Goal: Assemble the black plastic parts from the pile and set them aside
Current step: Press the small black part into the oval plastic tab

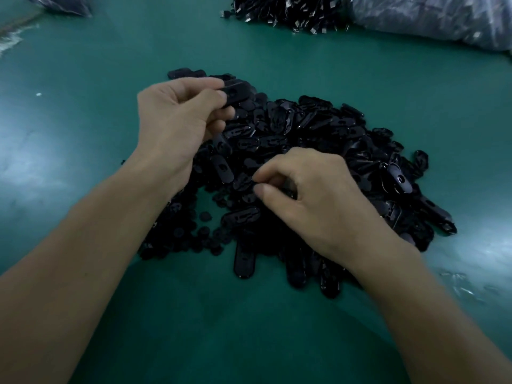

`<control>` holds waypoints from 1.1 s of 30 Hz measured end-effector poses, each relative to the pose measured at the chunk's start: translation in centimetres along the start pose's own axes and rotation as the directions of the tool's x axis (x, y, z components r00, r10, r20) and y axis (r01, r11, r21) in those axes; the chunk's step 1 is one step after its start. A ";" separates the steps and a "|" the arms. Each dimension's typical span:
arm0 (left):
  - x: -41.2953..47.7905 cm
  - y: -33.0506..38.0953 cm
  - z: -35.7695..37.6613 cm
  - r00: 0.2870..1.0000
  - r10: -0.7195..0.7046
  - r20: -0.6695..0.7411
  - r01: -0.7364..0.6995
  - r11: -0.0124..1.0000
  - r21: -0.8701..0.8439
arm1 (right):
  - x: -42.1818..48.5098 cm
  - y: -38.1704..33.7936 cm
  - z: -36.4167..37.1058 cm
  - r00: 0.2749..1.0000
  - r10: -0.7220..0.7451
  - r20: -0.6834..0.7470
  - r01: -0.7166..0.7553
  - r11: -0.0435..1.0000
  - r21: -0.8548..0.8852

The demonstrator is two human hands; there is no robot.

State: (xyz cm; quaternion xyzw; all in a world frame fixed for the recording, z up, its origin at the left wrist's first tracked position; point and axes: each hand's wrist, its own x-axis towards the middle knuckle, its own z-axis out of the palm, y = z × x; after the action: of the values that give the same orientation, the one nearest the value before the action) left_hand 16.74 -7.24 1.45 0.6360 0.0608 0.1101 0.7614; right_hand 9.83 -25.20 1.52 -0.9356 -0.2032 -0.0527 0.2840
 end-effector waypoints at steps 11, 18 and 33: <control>-0.4 -0.4 0.5 0.999 0.038 0.018 -0.039 0.996 0.078 | 2.6 -4.2 1.8 0.982 -0.029 0.188 0.065 0.980 -0.189; -0.4 -0.6 0.6 0.999 0.043 0.032 -0.045 0.996 0.079 | 2.9 -4.7 2.2 0.982 0.004 0.186 0.032 0.980 -0.194; -0.5 -1.1 0.8 0.996 0.029 0.085 -0.038 0.994 0.107 | 2.7 -2.4 -0.1 0.994 0.109 -0.009 -0.104 0.971 0.213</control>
State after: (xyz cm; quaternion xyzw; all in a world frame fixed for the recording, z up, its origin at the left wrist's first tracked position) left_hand 16.56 -8.27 0.51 0.6814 0.0241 0.0930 0.7256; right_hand 11.29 -22.49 3.40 -0.9088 -0.1543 -0.0250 0.3869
